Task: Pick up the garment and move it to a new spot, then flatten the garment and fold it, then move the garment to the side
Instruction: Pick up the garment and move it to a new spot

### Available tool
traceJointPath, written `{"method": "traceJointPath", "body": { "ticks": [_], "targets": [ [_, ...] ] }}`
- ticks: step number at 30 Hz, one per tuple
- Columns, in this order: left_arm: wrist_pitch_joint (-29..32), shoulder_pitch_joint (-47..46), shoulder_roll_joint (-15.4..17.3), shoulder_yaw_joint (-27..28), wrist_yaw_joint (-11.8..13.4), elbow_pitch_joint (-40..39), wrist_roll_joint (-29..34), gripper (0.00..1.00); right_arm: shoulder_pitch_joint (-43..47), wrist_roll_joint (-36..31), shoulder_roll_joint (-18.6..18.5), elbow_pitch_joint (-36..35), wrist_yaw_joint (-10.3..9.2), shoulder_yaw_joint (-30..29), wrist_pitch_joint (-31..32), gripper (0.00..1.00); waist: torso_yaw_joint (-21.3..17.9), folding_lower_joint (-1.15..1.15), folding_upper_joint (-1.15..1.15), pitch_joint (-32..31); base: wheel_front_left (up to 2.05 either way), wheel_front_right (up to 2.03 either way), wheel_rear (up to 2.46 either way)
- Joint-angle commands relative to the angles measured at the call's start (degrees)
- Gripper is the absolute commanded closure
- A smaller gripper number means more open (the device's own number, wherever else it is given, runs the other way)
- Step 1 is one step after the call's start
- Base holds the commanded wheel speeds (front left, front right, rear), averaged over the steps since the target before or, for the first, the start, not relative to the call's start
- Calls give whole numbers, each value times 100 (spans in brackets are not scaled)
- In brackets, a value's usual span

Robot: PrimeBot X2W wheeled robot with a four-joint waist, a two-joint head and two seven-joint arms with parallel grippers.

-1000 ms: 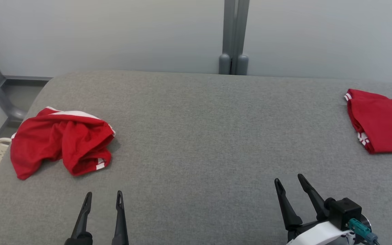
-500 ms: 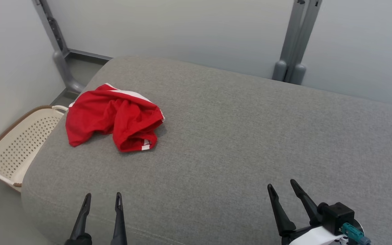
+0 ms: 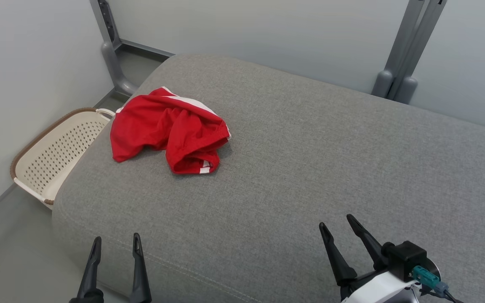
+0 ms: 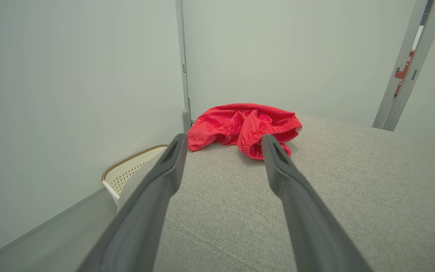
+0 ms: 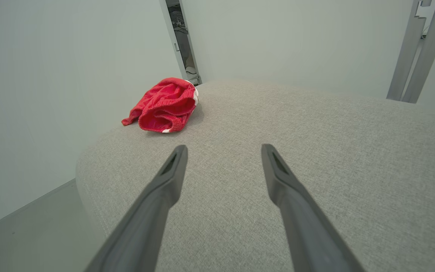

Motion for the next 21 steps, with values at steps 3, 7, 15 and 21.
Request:
{"method": "traceJointPath", "body": {
  "ticks": [3,7,15,21],
  "targets": [
    [-2,-121,5,-32,43,-48,-41,0,-134,20,-135,-32,-9,16,-13,0,61,0,0,226,0,0,0],
    [-2,-517,4,-77,17,-3,-18,0,-209,-29,-341,-52,-9,-10,-13,0,86,0,0,530,0,0,0],
    [-2,-1973,3,-83,-287,633,-440,0,-421,-160,-947,-275,-9,-198,-13,0,27,0,0,1331,0,0,0],
    [73,-3529,96,152,-609,1551,-865,0,-764,-257,-1494,-533,-9,-396,-13,0,-175,0,0,2009,0,0,0]
  ]
}}
